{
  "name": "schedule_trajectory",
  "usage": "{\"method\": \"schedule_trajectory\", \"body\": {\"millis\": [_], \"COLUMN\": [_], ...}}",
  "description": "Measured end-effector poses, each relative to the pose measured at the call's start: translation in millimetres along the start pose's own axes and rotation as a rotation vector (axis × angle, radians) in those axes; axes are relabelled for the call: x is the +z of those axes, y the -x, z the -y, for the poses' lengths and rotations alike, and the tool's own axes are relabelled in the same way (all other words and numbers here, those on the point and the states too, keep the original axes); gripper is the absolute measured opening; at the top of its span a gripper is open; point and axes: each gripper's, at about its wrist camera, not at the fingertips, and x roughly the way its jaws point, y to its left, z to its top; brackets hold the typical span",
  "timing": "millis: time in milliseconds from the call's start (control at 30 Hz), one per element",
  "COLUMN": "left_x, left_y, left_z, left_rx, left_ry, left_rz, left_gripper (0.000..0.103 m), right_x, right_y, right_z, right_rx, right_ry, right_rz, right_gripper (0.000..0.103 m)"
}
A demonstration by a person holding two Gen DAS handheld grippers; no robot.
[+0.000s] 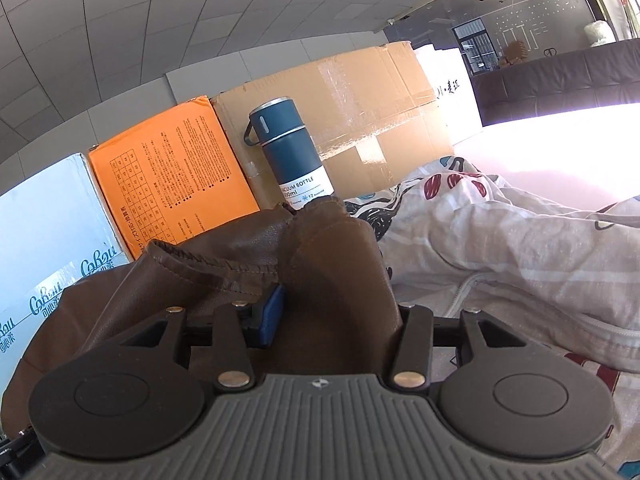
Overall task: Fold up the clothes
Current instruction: 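Lift the folded jacket with both grippers and set it on the clothes pile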
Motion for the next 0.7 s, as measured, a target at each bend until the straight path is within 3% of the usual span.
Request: {"method": "schedule_trajectory", "body": {"millis": [133, 200, 267, 367, 433, 500, 567, 700], "left_x": [0.3, 0.4, 0.9, 4.3, 6.7, 7.8, 8.6, 11.5], "left_y": [5.9, 9.3, 13.1, 20.1, 28.3, 39.7, 51.5, 78.2], "left_z": [2.8, 3.2, 3.0, 0.3, -1.0, -1.8, -2.8, -7.5], "left_rx": [0.015, 0.030, 0.049, 0.038, 0.033, 0.029, 0.025, 0.022], "left_ry": [-0.014, -0.013, -0.009, 0.020, 0.039, 0.044, 0.047, 0.059], "left_rz": [0.014, 0.021, 0.031, 0.030, 0.027, 0.031, 0.038, 0.044], "left_gripper": [0.056, 0.073, 0.083, 0.085, 0.087, 0.094, 0.097, 0.103], "right_x": [-0.7, -1.3, -1.7, -1.9, -1.6, -2.4, -3.3, -4.2], "right_y": [2.6, 5.4, 7.4, 10.4, 13.3, 15.9, 19.5, 38.5], "right_z": [-0.4, -1.2, -0.8, 0.1, 0.9, 0.0, -1.6, -4.8], "right_rx": [-0.013, -0.025, -0.033, -0.038, -0.031, -0.025, -0.026, -0.041], "right_ry": [0.005, 0.010, 0.010, 0.008, 0.007, 0.008, 0.015, 0.026], "right_rz": [0.017, 0.031, 0.039, 0.051, 0.061, 0.072, 0.089, 0.201], "right_gripper": [0.047, 0.052, 0.056, 0.063, 0.075, 0.082, 0.083, 0.091]}}
